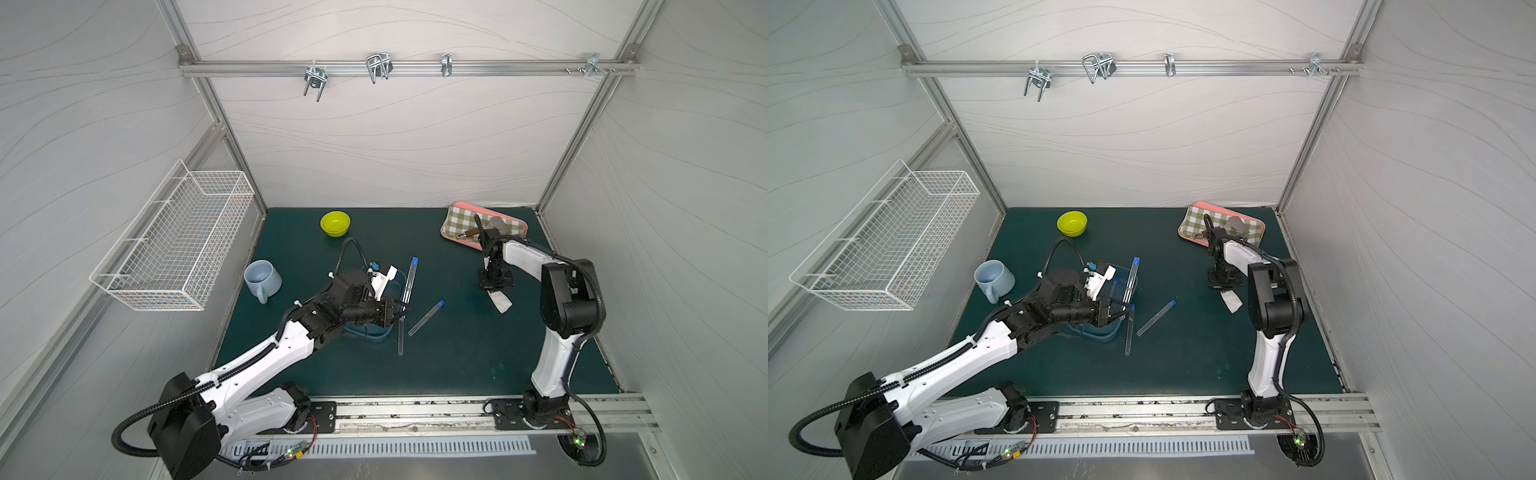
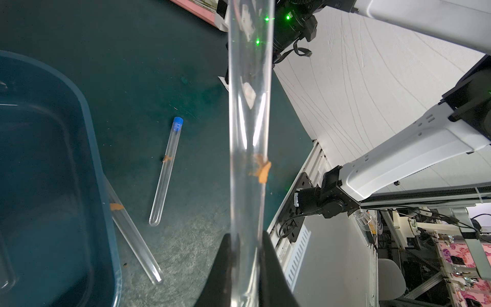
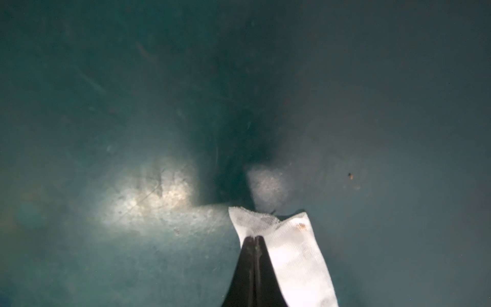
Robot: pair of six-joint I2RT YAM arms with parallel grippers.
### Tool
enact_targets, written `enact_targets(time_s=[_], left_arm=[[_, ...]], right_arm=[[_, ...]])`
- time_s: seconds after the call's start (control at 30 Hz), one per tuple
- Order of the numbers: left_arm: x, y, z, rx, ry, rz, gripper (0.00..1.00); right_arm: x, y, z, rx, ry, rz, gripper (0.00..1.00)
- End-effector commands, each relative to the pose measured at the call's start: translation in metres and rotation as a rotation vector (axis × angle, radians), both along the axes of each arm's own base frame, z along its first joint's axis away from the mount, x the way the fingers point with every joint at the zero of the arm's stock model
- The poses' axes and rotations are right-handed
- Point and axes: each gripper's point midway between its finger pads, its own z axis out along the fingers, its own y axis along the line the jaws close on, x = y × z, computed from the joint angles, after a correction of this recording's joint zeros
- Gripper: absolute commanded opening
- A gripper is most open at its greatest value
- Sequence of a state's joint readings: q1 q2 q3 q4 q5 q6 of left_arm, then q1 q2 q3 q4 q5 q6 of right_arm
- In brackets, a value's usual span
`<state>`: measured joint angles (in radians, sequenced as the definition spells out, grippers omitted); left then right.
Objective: Wipe the exteriors of test tubes
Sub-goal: Pick up the cleaning item at the center of the board, then place the cleaning item in the test tube.
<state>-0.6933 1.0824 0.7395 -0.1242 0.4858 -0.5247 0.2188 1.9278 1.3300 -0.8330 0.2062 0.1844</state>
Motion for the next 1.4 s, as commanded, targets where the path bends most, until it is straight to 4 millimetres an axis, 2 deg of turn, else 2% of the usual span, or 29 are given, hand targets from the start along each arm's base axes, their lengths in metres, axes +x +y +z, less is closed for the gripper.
enact_targets(time_s=[0.0, 0.03, 0.3, 0.37, 0.53, 0.7, 0.9, 1.17, 1.37], left_arm=[[0.003, 0.001, 0.008, -0.02, -0.025, 0.012, 0.06], [0.003, 0.001, 0.007, -0.018, -0.023, 0.011, 0.06], [0.009, -0.012, 0.002, -0.039, 0.015, -0.006, 0.06], [0.013, -0.017, 0.002, -0.055, 0.026, -0.008, 0.06], [0.017, -0.034, 0.006, -0.056, 0.015, -0.035, 0.06], [0.022, -0.054, 0.01, -0.082, 0.027, -0.062, 0.06], [0.032, -0.063, 0.005, -0.087, 0.035, -0.039, 0.06], [0.037, -0.069, 0.004, -0.097, 0.044, -0.037, 0.06], [0.036, -0.073, 0.007, -0.11, 0.042, -0.047, 0.06]], right_arm=[[-0.006, 0.014, 0.024, 0.115, -0.038, -0.018, 0.0], [-0.008, 0.02, 0.033, 0.165, -0.051, -0.029, 0.0], [-0.033, 0.089, 0.143, 0.765, -0.201, -0.165, 0.0], [-0.039, 0.104, 0.164, 0.906, -0.212, -0.197, 0.0], [-0.052, 0.128, 0.195, 1.049, -0.243, -0.238, 0.0], [-0.064, 0.157, 0.213, 1.131, -0.236, -0.221, 0.0], [-0.077, 0.188, 0.231, 1.231, -0.226, -0.2, 0.0], [-0.09, 0.214, 0.247, 1.28, -0.219, -0.165, 0.0], [-0.09, 0.222, 0.245, 1.277, -0.217, -0.169, 0.0]])
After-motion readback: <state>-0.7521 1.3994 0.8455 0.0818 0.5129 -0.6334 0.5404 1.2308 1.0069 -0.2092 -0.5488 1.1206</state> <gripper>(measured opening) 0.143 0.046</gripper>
